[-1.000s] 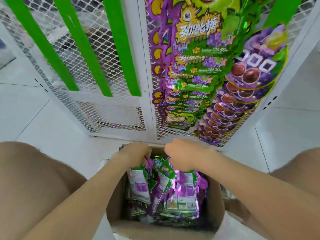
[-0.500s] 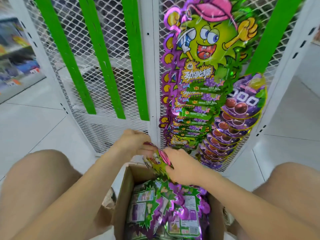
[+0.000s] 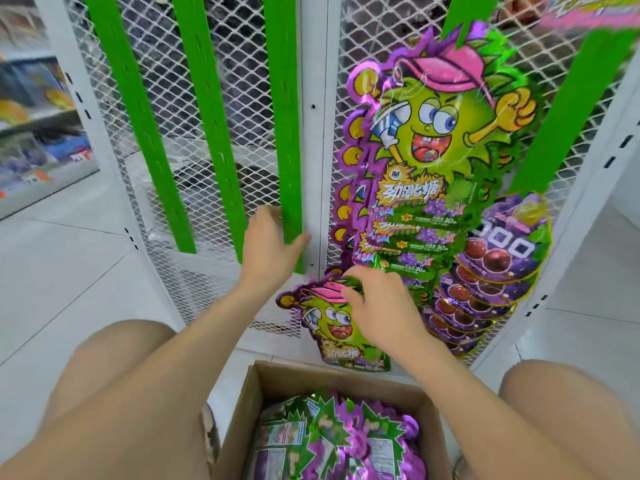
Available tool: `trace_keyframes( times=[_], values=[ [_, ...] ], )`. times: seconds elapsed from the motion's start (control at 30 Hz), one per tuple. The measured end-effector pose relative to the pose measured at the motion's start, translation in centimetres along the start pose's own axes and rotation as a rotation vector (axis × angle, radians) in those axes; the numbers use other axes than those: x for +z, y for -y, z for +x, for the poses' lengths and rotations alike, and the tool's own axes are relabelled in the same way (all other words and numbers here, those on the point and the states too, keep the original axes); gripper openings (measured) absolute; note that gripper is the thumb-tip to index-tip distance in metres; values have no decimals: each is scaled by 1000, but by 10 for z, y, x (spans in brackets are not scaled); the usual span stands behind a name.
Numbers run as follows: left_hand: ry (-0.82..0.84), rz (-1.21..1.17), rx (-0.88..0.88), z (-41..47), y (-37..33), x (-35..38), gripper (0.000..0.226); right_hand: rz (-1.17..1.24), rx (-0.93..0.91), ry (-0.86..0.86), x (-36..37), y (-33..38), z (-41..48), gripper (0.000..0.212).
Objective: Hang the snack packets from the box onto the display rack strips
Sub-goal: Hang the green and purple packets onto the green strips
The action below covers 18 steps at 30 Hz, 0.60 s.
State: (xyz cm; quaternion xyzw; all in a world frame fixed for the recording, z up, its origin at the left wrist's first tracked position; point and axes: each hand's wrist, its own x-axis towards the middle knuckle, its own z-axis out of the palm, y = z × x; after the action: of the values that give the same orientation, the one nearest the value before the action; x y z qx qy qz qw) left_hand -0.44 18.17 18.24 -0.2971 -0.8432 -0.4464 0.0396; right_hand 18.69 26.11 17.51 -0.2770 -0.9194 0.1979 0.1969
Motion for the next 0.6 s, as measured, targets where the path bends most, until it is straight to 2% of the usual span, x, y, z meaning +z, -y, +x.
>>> trace_keyframes(
  times=[0.13,0.23,0.3,0.4,0.5,0.6],
  values=[
    [-157,-129,-151,9,-1,21,63,-49,-12,30,11,7,8,27],
    [-131,-192,-213,11,1,23,53,-22,-28,70,15,11,14,30],
    [-23,-208,-213,10,5,15,41,13,-34,122,18,11,18,34],
    [264,-242,-210,6,10,-6,29,73,-47,205,20,10,20,34],
    [472,-200,-261,-1,13,-21,48,90,-39,241,20,8,16,34],
    [545,-52,-239,-11,14,-33,63,141,-30,222,18,12,13,20]
  ],
)
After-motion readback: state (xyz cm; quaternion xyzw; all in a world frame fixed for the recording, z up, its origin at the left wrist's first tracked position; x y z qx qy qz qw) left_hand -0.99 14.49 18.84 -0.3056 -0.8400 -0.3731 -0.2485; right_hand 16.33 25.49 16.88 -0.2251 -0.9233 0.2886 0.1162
